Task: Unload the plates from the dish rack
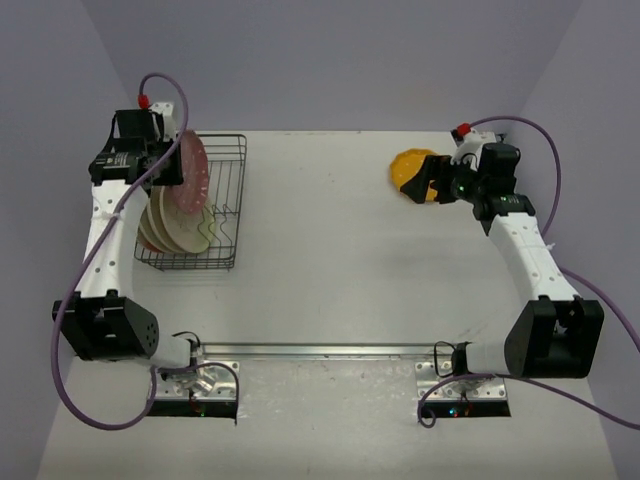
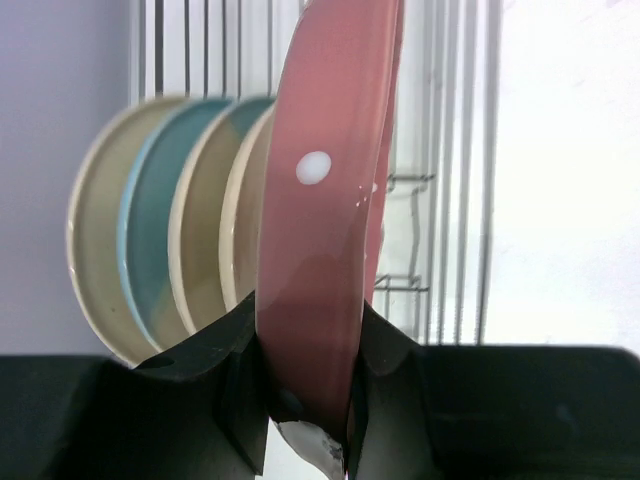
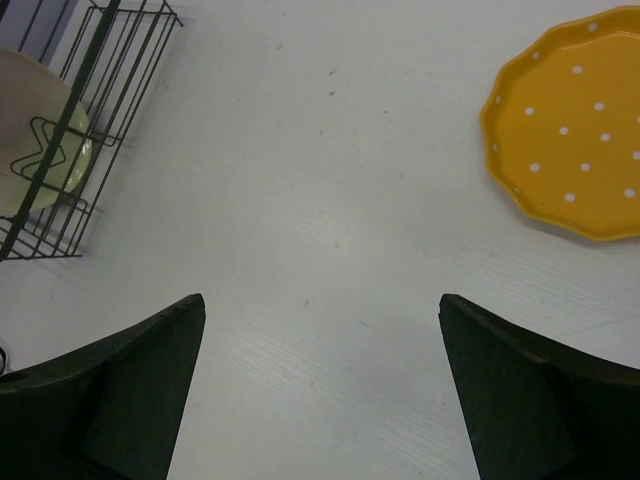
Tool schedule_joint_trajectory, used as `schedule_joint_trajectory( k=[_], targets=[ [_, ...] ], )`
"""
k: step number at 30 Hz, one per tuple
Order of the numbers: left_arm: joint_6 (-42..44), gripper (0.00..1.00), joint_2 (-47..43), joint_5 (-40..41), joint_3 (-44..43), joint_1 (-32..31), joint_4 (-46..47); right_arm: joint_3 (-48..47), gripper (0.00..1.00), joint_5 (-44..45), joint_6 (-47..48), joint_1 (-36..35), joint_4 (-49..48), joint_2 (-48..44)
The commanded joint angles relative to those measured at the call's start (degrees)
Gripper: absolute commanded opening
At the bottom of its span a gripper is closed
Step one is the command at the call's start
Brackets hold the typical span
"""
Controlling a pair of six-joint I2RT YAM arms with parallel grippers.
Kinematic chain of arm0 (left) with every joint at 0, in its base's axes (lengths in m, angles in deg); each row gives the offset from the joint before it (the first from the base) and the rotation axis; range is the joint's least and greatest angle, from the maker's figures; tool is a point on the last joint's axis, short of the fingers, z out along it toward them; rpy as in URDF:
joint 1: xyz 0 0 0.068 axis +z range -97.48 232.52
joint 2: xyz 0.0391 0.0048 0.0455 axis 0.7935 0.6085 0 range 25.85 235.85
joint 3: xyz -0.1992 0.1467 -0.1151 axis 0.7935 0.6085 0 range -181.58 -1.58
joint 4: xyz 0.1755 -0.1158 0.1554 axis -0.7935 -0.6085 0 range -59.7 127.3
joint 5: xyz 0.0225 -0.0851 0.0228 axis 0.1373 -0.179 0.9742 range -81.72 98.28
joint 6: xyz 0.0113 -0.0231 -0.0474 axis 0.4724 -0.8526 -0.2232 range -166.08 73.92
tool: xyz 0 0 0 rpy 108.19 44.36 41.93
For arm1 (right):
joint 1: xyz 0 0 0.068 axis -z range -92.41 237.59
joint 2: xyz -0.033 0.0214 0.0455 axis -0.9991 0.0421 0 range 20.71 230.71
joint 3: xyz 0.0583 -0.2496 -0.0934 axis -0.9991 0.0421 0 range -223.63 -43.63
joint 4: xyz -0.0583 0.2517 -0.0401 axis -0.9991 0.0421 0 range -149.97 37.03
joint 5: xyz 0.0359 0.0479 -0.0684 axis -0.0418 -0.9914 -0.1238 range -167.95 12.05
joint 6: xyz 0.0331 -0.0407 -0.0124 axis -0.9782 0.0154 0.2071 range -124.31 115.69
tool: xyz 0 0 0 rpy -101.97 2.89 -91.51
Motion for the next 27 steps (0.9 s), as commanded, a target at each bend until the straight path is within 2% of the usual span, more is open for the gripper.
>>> schedule_joint_trajectory(
  k=[1, 2, 6, 11, 14, 19, 27],
  targets=[
    [0.1, 0.0, -8.1, -13.5, -8.2, -0.5, 5.1, 0.6, 0.99, -5.9, -0.5, -1.1, -4.8, -2.1],
    [-0.2, 0.0, -8.4, -18.8, -7.9, -0.5, 5.1, 0.6, 0.99, -7.3, -1.3, -1.4, -5.7, -2.2],
    [-5.6, 0.0, -12.8, -48.9, -1.6, -0.5, 8.9, -0.7, 0.99, -16.6, -7.5, -4.3, -9.4, -0.7],
    [-17.8, 0.0, -13.6, -64.8, 6.5, -0.9, 19.9, -2.3, 0.99, -26.9, -16.2, -9.6, -16.2, 1.8],
    [-22.6, 0.0, -13.4, -68.4, 10.4, -2.2, 24.1, -3.3, 0.99, -29.8, -19.0, -13.8, -18.5, 3.2],
    [-23.4, 0.0, -13.4, -67.6, 12.9, -6.8, 25.5, -6.0, 0.97, -29.8, -18.2, -21.1, -16.4, 5.5],
    [-24.6, 0.0, -13.4, -68.4, 15.9, -8.9, 27.2, -8.5, 0.82, -26.4, -15.6, -26.4, -16.1, 10.3]
  ],
)
